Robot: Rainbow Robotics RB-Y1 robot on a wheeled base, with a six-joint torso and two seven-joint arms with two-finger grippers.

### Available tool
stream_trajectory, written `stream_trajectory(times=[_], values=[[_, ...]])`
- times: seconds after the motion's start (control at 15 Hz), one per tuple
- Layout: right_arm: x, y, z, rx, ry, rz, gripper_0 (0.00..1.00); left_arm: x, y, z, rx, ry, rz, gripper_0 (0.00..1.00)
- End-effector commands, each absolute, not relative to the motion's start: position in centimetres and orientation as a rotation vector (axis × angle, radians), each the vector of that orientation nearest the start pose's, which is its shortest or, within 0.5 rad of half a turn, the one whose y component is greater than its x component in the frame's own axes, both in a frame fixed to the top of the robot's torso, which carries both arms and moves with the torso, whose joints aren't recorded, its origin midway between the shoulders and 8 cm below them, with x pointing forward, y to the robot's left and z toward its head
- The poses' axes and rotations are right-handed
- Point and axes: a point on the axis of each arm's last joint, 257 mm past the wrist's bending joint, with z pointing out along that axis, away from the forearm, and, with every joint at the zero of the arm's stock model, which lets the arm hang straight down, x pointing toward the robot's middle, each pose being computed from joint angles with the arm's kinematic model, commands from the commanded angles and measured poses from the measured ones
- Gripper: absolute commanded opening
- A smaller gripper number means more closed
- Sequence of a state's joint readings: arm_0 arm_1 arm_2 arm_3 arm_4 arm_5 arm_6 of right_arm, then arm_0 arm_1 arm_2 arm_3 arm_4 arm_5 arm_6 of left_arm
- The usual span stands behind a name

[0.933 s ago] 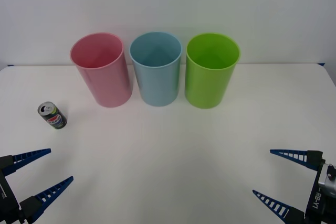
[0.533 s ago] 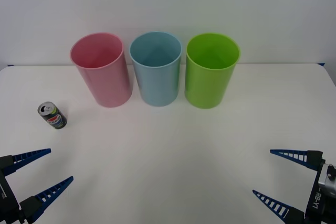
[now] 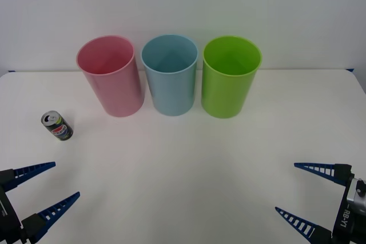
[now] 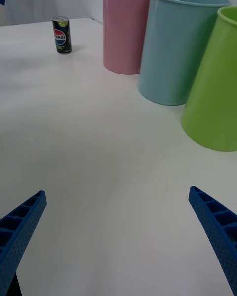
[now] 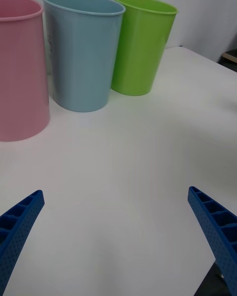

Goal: Put cans in the blue bin and PET bottles in the pink bin and trash in the green bin.

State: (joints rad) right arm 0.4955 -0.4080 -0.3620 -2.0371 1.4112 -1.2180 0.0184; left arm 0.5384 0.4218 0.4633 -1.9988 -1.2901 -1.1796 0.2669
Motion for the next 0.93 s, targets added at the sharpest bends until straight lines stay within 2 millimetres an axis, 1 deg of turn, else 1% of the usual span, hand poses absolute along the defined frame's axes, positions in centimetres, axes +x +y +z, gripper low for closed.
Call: stream_trajectory(times=[0.07,0.27,0.47,0.67,0.87,0.93], values=[[29.3,-23.0,-23.1,-1.046,1.608,0.413,1.0,30.5,28.9,-20.0,0.689,1.743,-0.49,1.0],[29.3,-23.0,-23.1,-1.046,1.608,0.413,1.0,30.3,29.6,-20.3,0.651,1.752,-0.481,1.0],[29.3,-23.0,-23.1,-1.046,1.608,0.413,1.0,30.3,30.7,-21.3,0.538,1.761,-0.564,1.0],[29.3,-23.0,-23.1,-1.046,1.608,0.413,1.0,31.4,32.2,-21.5,0.428,1.722,-0.618,1.0],[29.3,-23.0,-23.1,-1.046,1.608,0.413,1.0,32.6,34.3,-21.5,0.373,1.651,-0.604,1.0],[29.3,-23.0,-23.1,-1.046,1.608,0.413,1.0,32.7,34.8,-21.7,0.362,1.635,-0.598,1.0]])
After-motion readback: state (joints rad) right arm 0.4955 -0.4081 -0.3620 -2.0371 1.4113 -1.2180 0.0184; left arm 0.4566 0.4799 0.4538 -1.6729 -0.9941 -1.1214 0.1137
